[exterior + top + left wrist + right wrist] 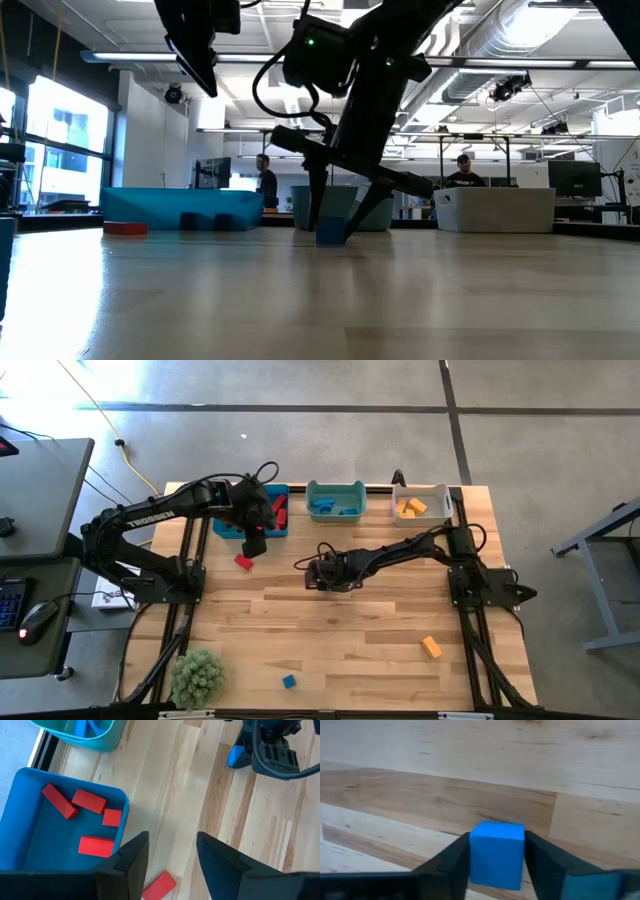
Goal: Sort & place blocks by color
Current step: Put the blue block into the green bin
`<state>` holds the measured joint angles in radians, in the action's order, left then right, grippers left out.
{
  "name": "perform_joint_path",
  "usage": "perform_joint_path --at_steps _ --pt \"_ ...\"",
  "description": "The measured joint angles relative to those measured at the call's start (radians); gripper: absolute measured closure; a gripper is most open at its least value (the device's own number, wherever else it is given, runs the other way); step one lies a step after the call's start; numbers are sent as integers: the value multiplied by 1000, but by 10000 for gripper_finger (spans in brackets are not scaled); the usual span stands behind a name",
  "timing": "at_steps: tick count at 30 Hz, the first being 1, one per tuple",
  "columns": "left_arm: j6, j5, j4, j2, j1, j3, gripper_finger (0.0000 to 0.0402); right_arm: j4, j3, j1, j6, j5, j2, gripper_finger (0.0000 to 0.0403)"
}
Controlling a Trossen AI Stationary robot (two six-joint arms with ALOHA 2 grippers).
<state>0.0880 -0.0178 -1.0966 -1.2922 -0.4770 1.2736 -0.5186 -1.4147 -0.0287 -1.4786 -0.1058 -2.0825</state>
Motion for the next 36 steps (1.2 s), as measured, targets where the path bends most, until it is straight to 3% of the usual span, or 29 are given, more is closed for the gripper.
perform_joint_path --at_steps 3,9,17,28,36 --pt "1 0 0 0 0 0 245 -1 0 6 33 16 2 302" --pt "-6 0 0 0 0 0 245 -9 4 38 198 55 21 302" --pt "-59 1 0 0 0 0 245 -7 4 163 481 58 105 302" --pt "-215 7 0 0 -1 -1 245 68 3 389 904 115 250 302" --pt "-336 11 1 0 -1 -1 245 141 2 539 1223 145 251 302"
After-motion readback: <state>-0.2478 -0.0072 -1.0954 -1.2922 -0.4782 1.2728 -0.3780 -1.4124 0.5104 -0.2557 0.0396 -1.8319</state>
